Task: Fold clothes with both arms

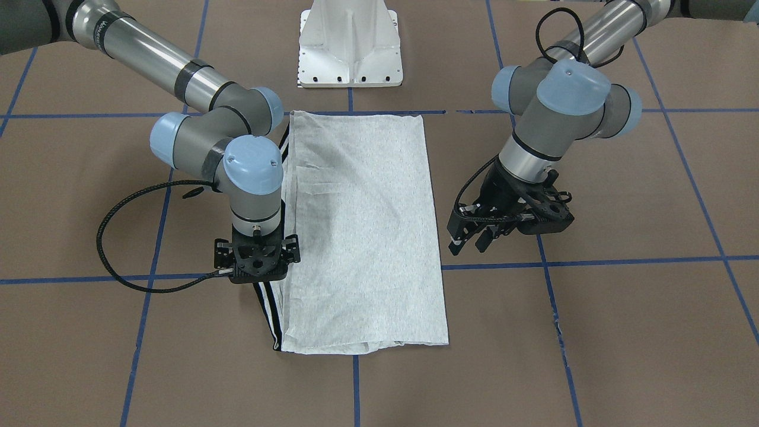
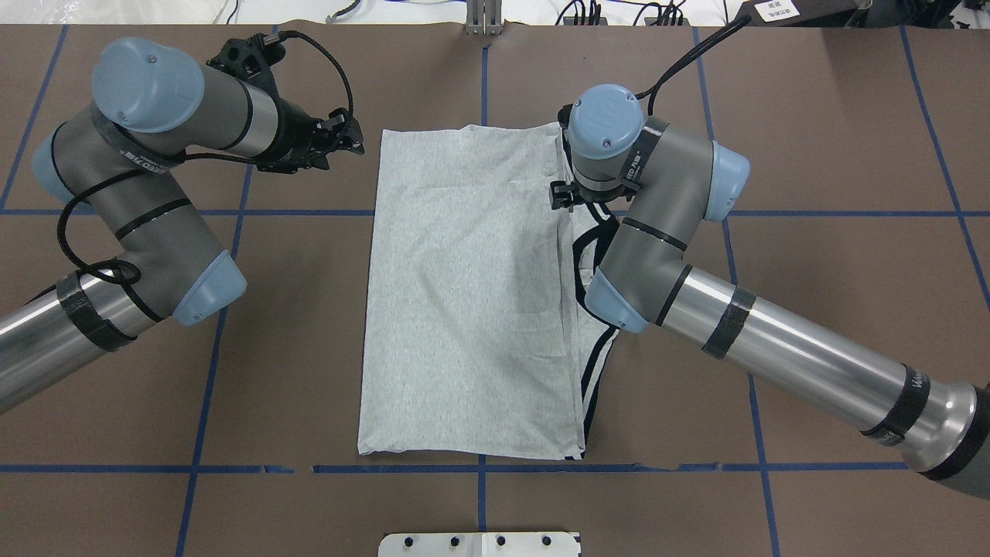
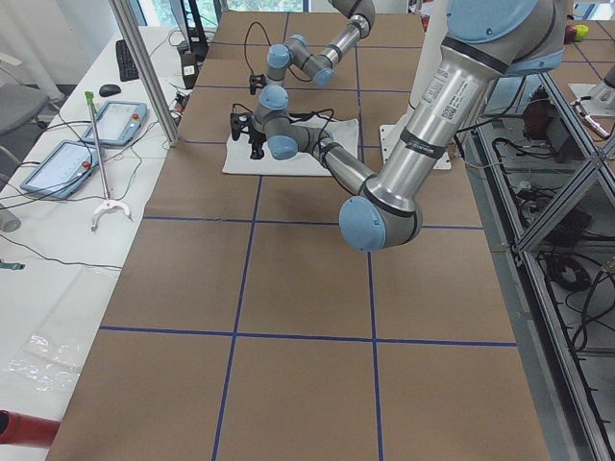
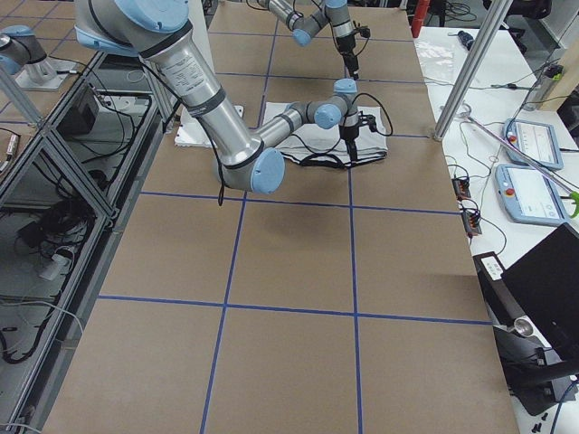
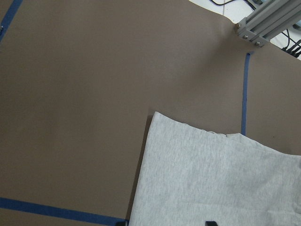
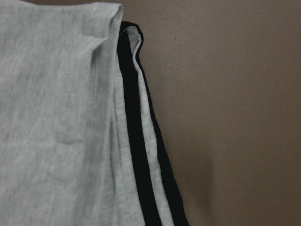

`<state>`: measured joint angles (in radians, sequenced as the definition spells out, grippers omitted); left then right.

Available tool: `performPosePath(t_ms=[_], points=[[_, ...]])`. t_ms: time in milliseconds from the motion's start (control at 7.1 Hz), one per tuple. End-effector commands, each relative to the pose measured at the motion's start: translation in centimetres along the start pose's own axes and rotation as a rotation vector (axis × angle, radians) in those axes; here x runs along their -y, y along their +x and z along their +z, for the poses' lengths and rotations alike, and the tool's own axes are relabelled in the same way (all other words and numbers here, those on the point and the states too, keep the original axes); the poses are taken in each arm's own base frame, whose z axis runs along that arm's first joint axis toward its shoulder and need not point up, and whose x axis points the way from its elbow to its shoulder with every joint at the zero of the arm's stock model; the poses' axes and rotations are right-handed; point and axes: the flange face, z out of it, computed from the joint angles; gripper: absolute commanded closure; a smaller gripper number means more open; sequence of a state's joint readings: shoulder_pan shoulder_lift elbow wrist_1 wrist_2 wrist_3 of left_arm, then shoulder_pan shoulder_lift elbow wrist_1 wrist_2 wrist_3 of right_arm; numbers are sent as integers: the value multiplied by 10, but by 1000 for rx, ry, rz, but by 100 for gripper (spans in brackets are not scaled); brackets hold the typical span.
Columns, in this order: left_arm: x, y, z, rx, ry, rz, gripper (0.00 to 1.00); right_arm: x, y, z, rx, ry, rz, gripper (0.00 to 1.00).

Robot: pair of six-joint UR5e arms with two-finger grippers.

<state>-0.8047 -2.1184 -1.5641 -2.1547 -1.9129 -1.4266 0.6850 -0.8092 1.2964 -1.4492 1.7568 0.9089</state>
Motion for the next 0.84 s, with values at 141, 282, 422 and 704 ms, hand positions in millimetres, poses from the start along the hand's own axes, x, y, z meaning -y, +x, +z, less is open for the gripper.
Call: performPosePath(t_ms=[141,282,422,704], points=[[-1,1,0,-2,-1,1,36,-22,-7,-41,111,4,108,0],[-1,1,0,-2,0,1,36,-61,-23,-56,152,14,230,0],[-1,1,0,-2,0,1,36,-106,-43,-70,185,44,382,0],[-2,1,1,0,-4,1,36,-194,-86,-93,263,43,573,0]])
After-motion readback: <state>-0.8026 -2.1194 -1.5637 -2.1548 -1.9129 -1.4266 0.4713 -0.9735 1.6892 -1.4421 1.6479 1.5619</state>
